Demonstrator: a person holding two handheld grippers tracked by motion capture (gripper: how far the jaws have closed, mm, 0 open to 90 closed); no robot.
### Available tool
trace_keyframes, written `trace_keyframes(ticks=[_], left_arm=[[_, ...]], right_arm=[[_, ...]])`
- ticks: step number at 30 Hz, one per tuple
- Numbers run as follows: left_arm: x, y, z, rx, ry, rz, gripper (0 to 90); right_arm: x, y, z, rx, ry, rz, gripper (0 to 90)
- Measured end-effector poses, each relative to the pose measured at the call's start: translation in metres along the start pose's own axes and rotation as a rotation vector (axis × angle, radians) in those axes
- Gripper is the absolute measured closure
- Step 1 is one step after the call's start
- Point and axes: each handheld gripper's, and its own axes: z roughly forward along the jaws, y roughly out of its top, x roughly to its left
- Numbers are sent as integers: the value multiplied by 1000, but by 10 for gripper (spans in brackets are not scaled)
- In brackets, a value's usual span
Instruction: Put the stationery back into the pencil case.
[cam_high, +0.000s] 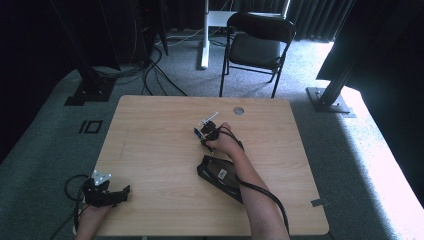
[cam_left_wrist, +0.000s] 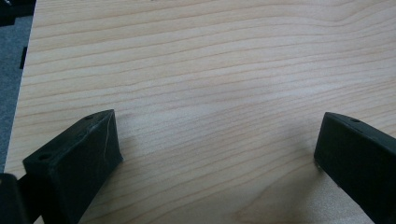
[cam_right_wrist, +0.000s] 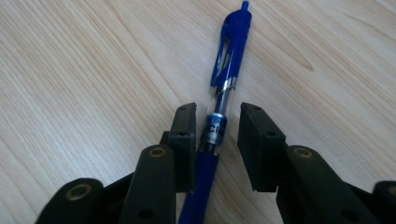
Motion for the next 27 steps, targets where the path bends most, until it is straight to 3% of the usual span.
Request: trace_keyframes(ticks=[8,27], left_arm=[[0,0,0,0,0,0,6],[0,0,0,0,0,0,6]], right_arm=[[1,0,0,-6,1,19,794],[-14,-8,-23,-31,6,49,795]])
